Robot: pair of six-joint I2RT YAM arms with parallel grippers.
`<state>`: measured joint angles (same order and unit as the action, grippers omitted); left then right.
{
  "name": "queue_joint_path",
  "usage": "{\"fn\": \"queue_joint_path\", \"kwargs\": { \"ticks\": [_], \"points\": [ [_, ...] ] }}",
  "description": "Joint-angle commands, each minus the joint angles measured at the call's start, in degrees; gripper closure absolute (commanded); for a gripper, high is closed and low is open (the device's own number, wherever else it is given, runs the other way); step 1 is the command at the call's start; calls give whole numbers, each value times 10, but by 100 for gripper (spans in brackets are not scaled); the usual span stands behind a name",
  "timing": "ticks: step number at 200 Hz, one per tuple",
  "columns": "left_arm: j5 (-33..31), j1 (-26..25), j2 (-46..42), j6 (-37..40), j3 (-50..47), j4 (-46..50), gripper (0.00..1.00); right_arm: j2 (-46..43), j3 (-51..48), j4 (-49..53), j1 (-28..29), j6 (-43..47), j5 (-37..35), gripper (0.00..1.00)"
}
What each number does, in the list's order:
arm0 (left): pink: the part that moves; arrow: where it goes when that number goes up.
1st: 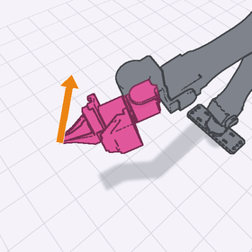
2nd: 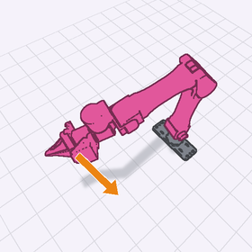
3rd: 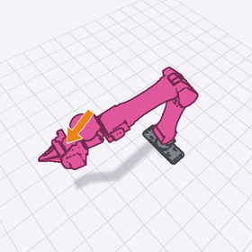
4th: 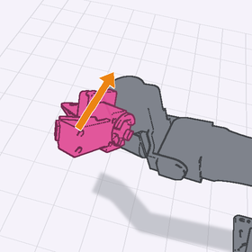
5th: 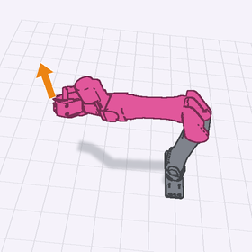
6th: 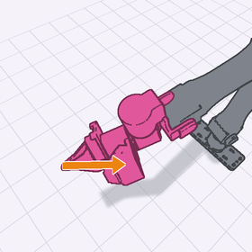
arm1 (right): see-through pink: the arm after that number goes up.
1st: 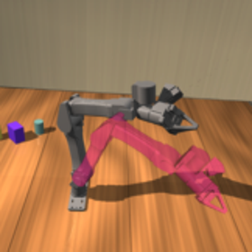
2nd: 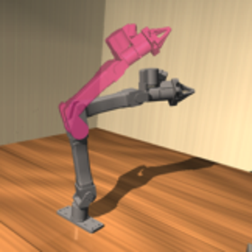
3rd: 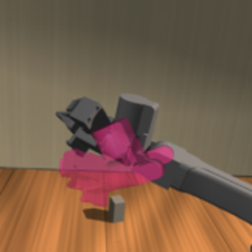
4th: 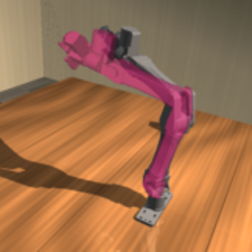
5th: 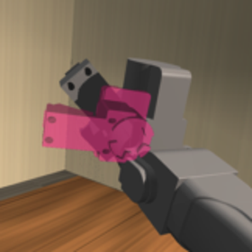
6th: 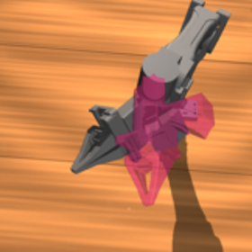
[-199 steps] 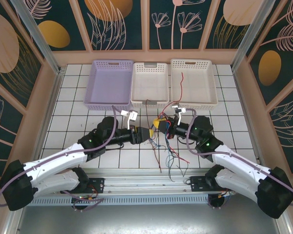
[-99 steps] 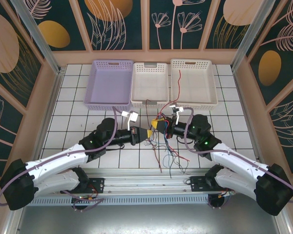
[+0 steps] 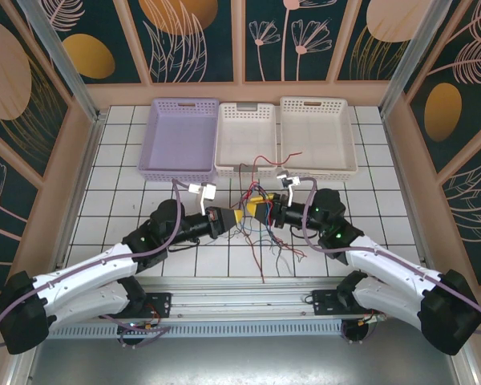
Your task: Untangle the cables
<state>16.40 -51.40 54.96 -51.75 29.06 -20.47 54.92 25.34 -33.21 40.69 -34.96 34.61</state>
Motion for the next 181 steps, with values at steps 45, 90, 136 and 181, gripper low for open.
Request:
{"fn": "queue_joint_path", "kwargs": {
  "ticks": [45,90,136,181],
  "points": [
    [3,-1,6,-22,0,-56,100,27,14,-19,41,33,-27,77],
    [-15,-1,-31,-4,2,-2,100,4,10,23,40,52,-67,100],
    [-17,0,-60,-9,-13,12,100,-26,7,54,34,58,-104,100],
    [-3,0,-62,-12,-15,6,100,-38,4,55,31,52,-116,88]
  ]
}}
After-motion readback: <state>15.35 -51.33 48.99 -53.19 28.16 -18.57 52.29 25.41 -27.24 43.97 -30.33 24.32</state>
